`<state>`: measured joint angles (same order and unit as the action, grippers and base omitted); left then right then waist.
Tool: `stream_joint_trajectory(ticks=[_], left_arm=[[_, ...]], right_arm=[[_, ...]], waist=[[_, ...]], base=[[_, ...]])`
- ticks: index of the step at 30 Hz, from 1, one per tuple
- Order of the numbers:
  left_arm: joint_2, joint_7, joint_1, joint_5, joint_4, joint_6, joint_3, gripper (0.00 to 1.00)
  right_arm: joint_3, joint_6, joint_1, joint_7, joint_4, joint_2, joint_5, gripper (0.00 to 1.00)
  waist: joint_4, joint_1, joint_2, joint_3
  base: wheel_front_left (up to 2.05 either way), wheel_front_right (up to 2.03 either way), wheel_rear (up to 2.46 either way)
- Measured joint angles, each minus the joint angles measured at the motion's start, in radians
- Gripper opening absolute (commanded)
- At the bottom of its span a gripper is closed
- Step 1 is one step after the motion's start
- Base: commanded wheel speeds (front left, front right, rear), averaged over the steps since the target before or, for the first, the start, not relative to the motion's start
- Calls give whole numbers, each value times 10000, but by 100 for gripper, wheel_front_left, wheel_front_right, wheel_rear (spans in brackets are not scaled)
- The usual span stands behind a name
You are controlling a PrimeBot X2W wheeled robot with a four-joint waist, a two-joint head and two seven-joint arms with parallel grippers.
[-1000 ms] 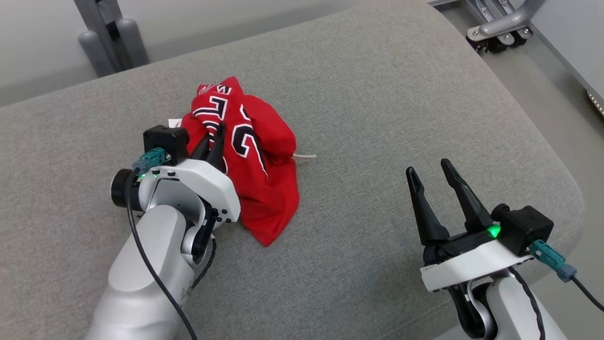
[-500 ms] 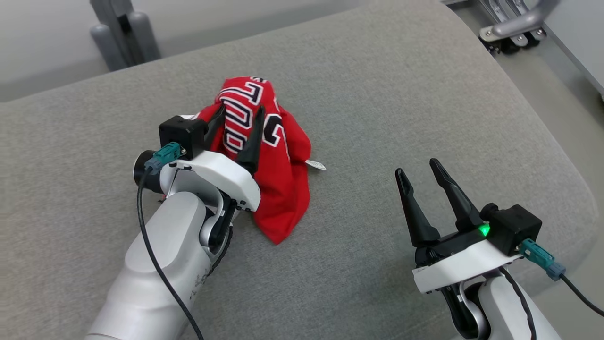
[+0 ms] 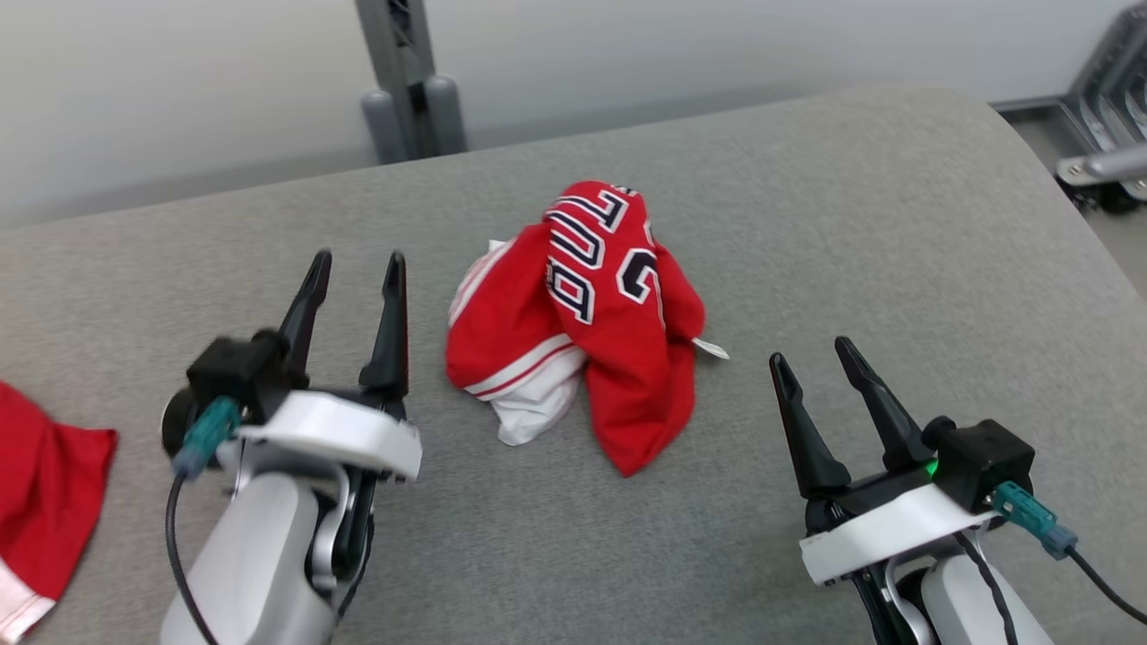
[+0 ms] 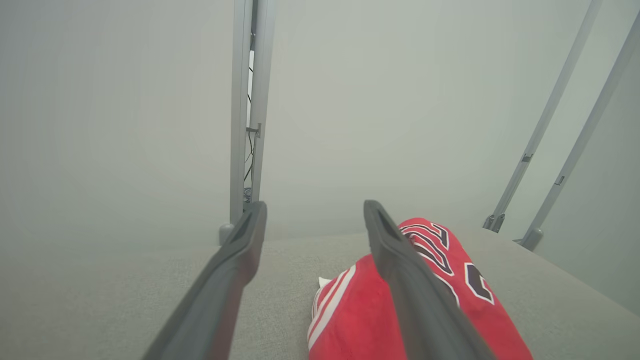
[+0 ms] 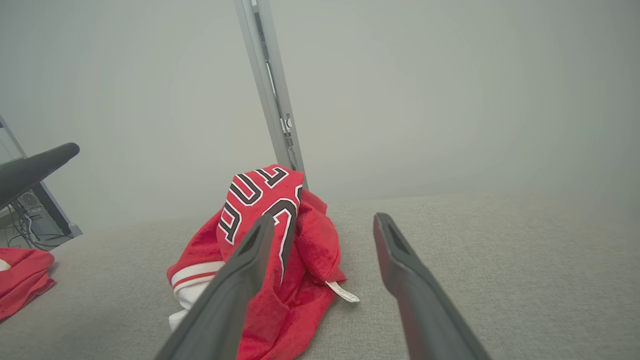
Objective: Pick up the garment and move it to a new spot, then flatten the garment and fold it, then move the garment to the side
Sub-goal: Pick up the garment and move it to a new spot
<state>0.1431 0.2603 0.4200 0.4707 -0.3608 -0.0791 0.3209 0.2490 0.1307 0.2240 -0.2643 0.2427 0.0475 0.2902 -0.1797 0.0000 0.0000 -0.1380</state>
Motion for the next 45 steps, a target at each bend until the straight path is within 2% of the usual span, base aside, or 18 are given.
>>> stream_joint_trajectory(ticks=[8, 13, 19, 24, 32, 45], left_arm=[[-161, 2, -2432, -771, 1758, -445, -1239, 100], [-360, 10, -3596, -1250, 2449, -546, -1954, 100], [-754, 12, -4745, -2063, 3302, -541, -2589, 100], [-892, 12, -5419, -2836, 3294, -577, -2585, 100], [-934, 12, -5773, -3024, 3482, -541, -2552, 100], [-943, 12, -5776, -3032, 3346, -688, -2309, 100]], right_arm=[[-207, 0, -353, 0, 316, 2, -123, 100], [-270, 0, -527, 0, 301, -4, -368, 100], [-1229, 0, -1200, 0, 180, 8, -700, 100], [-1661, 0, -1673, -2, 61, 2, -991, 100], [-1743, 0, -2045, -2, -67, 4, -1037, 100], [-1476, 0, -2045, 0, 50, 2, -1103, 100]], waist=[[916, 0, 0, 794], [1226, 0, 0, 1116], [1649, 0, 0, 1454], [1895, 0, 0, 1689], [2038, 0, 0, 1766], [1896, 0, 0, 1802]], base=[[0, 0, 0], [0, 0, 0], [0, 0, 0], [0, 0, 0], [0, 0, 0], [0, 0, 0]])
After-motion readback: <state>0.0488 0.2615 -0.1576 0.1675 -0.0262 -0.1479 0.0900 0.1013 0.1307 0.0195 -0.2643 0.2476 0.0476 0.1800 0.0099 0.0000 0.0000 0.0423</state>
